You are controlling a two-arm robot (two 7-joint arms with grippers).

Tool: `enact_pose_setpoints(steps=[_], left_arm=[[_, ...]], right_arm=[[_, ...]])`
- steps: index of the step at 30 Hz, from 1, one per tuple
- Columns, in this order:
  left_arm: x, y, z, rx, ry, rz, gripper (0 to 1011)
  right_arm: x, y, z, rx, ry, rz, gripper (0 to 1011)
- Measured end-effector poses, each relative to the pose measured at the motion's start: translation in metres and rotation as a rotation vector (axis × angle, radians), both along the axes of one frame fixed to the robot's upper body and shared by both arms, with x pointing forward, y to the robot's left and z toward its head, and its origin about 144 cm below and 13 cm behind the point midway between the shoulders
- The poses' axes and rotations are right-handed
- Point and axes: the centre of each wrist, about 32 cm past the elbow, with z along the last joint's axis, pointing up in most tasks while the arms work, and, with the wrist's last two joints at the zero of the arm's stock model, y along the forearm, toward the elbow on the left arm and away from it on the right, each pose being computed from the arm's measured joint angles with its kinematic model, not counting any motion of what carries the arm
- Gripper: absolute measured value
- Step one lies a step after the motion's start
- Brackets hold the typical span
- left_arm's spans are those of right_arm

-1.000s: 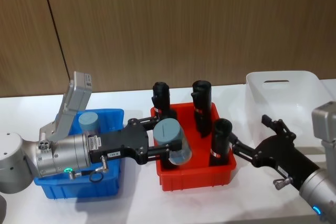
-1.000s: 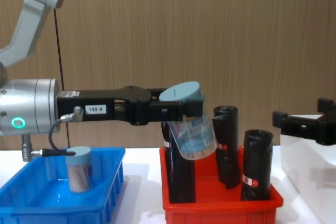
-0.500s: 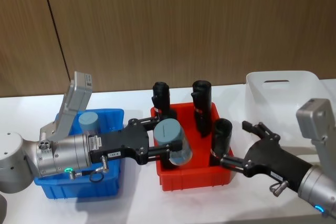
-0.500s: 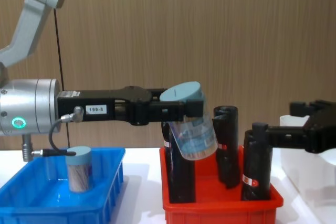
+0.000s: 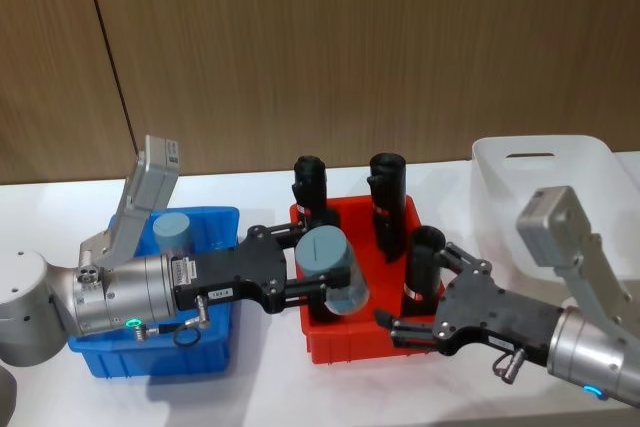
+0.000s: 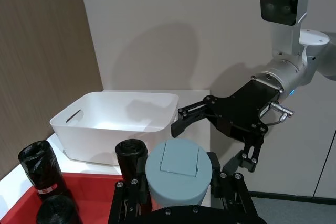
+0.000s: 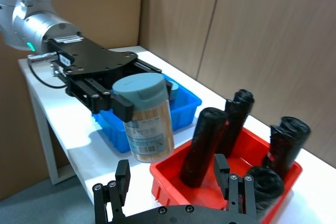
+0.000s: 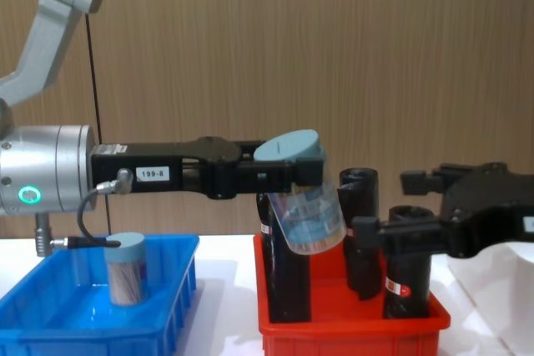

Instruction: Pick the cotton swabs from the blue box and place them into the white box.

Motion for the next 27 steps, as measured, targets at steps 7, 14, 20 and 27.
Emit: enact_pose_setpoints(steps=[7,14,20,27], left_arm=[[0.000,0.000,0.000,0.000,0.000,0.000,669],[0.000,0.000,0.000,0.000,0.000,0.000,669],[0.000,0.000,0.000,0.000,0.000,0.000,669],[0.000,0.000,0.000,0.000,0.000,0.000,669]], right_arm=[[0.010,0.008,0.002,-0.026,0.001,0.044,1002],[0.019,0.016,0.003,-0.046,0.000,0.067,1001],[0.025,0.022,0.003,-0.060,-0.001,0.081,1002],[0.031,0.029,0.002,-0.070,-0.001,0.096,1002]])
